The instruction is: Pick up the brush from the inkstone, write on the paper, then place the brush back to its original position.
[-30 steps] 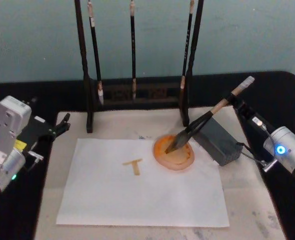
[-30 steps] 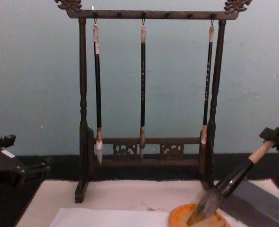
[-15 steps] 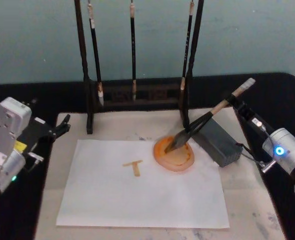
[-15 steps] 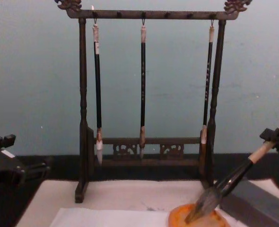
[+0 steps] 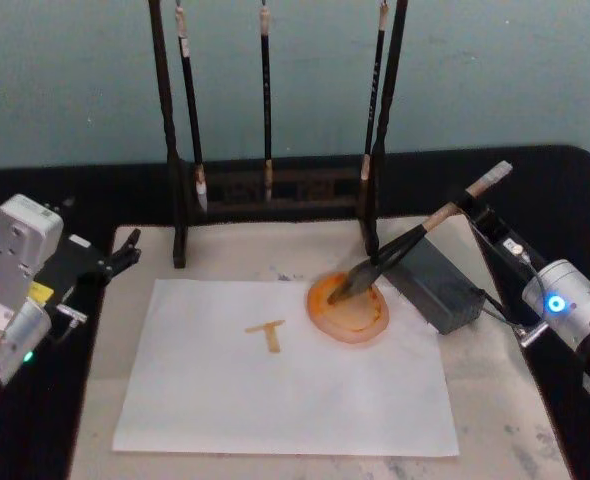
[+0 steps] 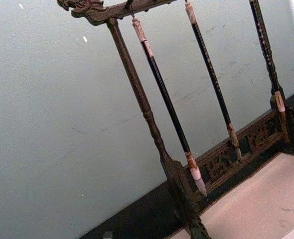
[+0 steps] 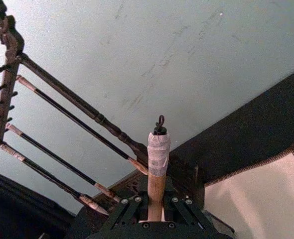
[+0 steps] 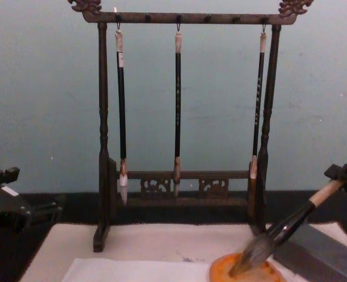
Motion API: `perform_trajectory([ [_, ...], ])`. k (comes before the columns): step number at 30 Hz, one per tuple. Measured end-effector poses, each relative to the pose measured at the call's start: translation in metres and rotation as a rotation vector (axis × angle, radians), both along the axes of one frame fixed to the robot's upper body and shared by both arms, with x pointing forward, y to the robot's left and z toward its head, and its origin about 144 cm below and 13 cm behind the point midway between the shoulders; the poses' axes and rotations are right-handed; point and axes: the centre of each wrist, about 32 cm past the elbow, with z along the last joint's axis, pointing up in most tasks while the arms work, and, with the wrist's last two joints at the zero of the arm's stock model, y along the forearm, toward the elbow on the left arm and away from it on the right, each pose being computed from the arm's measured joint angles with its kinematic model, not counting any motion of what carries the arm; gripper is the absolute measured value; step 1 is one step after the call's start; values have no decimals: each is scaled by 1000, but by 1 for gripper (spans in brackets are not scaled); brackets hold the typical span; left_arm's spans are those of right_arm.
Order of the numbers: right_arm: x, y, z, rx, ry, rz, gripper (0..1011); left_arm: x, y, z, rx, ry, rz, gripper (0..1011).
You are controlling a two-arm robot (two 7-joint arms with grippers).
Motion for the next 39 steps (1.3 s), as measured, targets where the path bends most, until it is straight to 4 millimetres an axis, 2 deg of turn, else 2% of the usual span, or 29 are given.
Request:
perform_trajectory([
  [39,-2,5,-8,32,54,-11,163,0,0,0,0,0,0,1009],
])
